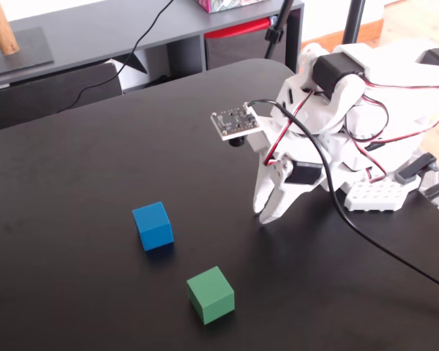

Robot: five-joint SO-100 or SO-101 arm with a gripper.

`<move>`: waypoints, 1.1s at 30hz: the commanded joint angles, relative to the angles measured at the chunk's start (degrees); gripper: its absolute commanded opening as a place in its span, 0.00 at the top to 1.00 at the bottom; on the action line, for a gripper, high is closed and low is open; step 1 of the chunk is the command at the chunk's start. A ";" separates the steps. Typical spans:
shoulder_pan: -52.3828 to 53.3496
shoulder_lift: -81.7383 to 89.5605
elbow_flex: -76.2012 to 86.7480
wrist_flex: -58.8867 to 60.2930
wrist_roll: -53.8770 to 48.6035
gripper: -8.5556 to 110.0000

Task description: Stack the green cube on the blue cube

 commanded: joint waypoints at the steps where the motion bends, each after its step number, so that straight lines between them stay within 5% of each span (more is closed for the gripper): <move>1: 0.00 -0.53 2.20 0.79 0.79 0.87; 12: -1.05 -0.88 2.20 0.88 -1.32 0.82; 18: -1.85 -0.53 2.20 0.79 -1.58 0.93; 33: -4.75 -6.33 -7.91 -0.62 -5.10 0.93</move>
